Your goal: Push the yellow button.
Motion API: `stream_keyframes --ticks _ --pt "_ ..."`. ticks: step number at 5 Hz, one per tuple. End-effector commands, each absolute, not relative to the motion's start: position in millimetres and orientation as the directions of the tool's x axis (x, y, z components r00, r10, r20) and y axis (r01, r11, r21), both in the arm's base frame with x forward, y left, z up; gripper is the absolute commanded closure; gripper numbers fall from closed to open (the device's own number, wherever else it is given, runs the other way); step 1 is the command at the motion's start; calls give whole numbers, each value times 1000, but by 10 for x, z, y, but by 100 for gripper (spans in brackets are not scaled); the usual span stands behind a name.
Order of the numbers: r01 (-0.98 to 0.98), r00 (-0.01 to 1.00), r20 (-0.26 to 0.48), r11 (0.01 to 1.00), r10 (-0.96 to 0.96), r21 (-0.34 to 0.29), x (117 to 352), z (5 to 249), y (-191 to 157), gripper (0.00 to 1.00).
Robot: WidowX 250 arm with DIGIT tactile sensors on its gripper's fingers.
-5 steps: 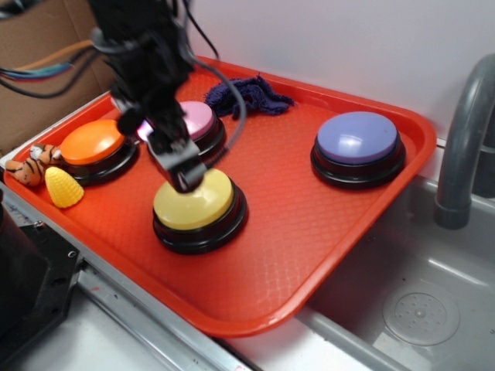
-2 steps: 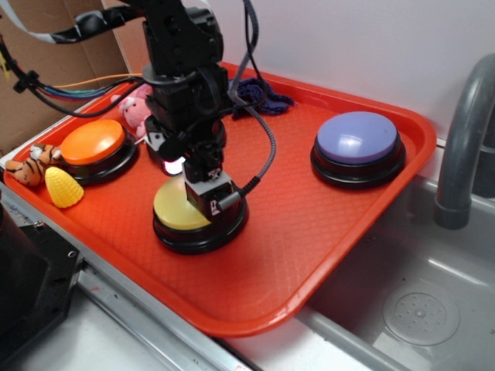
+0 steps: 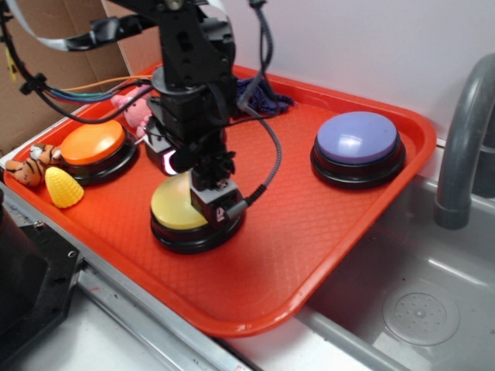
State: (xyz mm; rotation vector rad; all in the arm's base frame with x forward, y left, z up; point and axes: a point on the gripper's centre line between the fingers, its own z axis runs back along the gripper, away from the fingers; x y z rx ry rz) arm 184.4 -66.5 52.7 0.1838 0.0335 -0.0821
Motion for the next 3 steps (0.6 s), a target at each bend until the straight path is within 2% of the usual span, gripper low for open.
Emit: stream_keyframes --ticks 1,2,3 --pt "120 982 126 983 -138 141 1925 1163 -556 0" --pt "144 983 103 986 -152 78 1927 1251 -524 0" --pt "122 990 62 991 -126 59 1914 1283 -514 0"
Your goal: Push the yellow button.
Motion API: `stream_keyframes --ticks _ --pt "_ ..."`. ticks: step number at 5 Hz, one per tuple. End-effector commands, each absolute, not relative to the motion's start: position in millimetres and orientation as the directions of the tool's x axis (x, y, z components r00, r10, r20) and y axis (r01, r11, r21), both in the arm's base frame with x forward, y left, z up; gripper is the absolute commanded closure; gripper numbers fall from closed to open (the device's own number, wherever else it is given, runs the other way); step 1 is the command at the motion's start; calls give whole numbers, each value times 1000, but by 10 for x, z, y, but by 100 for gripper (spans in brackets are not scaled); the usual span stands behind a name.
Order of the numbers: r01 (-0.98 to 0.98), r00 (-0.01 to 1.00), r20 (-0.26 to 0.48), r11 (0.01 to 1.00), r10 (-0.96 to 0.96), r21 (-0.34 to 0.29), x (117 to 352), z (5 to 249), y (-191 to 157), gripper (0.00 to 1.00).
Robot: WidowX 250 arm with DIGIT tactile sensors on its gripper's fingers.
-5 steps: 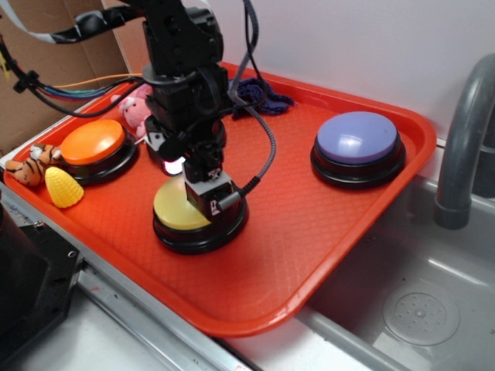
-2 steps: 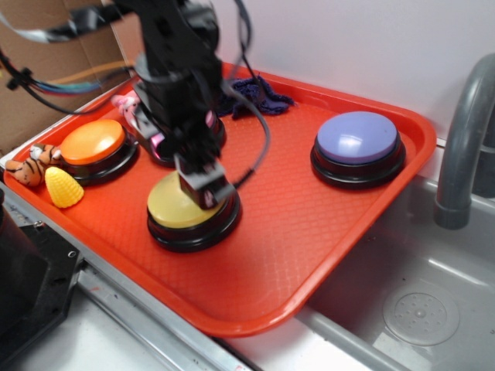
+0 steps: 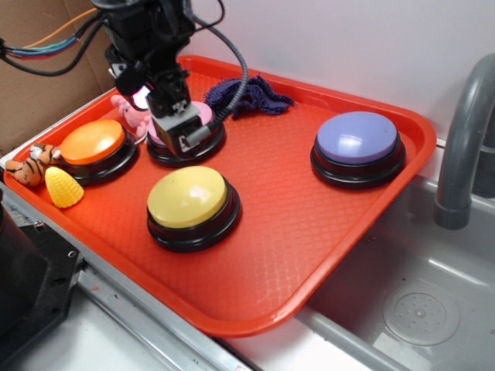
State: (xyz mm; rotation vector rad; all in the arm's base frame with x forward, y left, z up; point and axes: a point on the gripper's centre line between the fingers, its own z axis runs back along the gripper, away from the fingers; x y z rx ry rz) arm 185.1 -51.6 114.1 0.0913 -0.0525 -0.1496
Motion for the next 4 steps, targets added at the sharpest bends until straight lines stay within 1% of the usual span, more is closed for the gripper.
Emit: stream_keyframes --ticks 1,4 --pt "110 992 60 992 -113 56 1894 1370 -502 0" --pt "95 989 109 994 -101 58 1754 1585 -480 0"
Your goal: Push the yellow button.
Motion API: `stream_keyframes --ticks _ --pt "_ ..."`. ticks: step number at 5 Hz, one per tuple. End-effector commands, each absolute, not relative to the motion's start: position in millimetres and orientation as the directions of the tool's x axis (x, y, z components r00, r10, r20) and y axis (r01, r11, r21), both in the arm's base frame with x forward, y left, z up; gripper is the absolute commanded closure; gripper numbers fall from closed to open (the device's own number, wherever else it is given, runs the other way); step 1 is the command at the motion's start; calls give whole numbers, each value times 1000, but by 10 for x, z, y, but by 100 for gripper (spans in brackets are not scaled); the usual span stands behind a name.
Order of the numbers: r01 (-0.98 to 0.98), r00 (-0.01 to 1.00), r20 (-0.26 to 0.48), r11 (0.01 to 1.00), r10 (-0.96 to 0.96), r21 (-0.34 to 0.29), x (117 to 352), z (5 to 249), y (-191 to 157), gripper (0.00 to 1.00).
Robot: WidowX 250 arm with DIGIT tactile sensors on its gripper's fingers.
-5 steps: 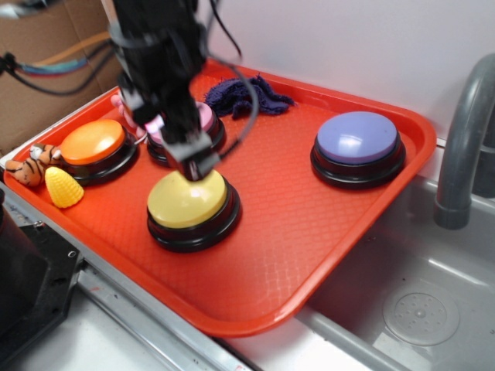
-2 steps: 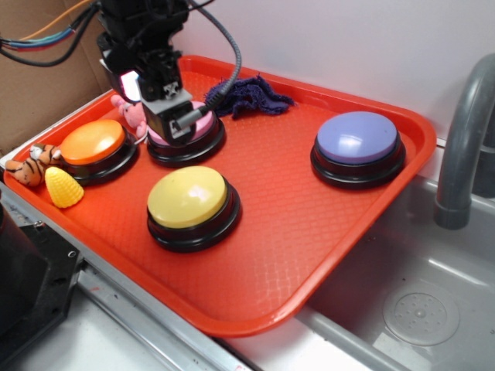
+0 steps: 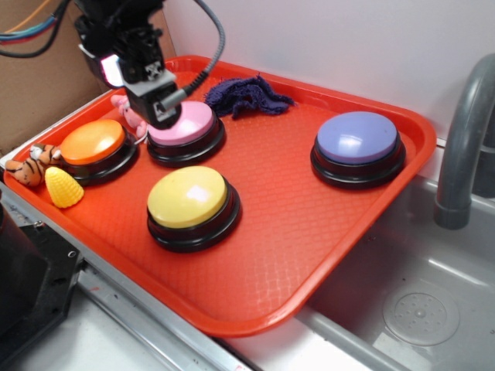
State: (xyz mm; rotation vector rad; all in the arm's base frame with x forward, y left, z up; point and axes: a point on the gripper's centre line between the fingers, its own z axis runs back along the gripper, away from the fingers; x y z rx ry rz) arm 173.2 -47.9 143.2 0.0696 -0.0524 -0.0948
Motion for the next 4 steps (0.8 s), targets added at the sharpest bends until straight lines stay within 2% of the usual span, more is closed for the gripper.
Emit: stream_keyframes --ticks 1,4 --pt "73 993 94 996 -77 45 1734 1627 -424 0" --pt "45 997 56 998 -47 37 1727 1697 -341 0"
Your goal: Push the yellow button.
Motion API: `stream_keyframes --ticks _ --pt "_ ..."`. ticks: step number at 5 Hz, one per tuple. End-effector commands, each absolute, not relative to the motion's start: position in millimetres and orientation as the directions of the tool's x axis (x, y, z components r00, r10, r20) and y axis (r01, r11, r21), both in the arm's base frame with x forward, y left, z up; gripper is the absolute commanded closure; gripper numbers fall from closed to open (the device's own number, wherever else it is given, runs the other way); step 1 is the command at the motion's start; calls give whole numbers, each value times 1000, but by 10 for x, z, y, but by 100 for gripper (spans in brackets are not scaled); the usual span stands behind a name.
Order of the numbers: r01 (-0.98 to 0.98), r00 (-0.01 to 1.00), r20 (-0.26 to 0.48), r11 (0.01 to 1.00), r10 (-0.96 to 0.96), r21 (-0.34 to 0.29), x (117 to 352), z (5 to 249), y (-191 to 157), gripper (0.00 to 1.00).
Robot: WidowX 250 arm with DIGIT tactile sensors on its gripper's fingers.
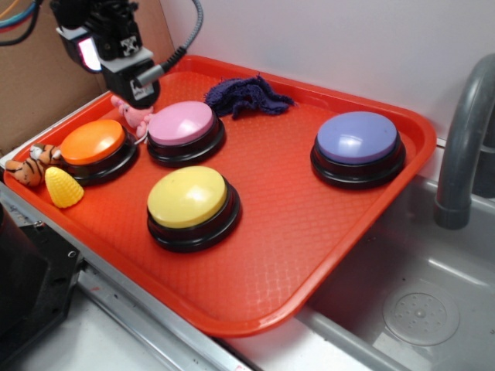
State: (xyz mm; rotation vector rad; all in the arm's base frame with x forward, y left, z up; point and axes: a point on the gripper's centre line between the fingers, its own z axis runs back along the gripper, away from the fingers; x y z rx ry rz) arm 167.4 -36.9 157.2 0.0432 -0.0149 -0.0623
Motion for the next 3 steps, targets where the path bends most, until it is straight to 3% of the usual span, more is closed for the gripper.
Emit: stream_keyframes --ticks 1,3 --pt "39 998 52 999 -40 35 1717 1693 -322 0" --pt "67 997 24 997 -68 38 1769 1630 -341 0"
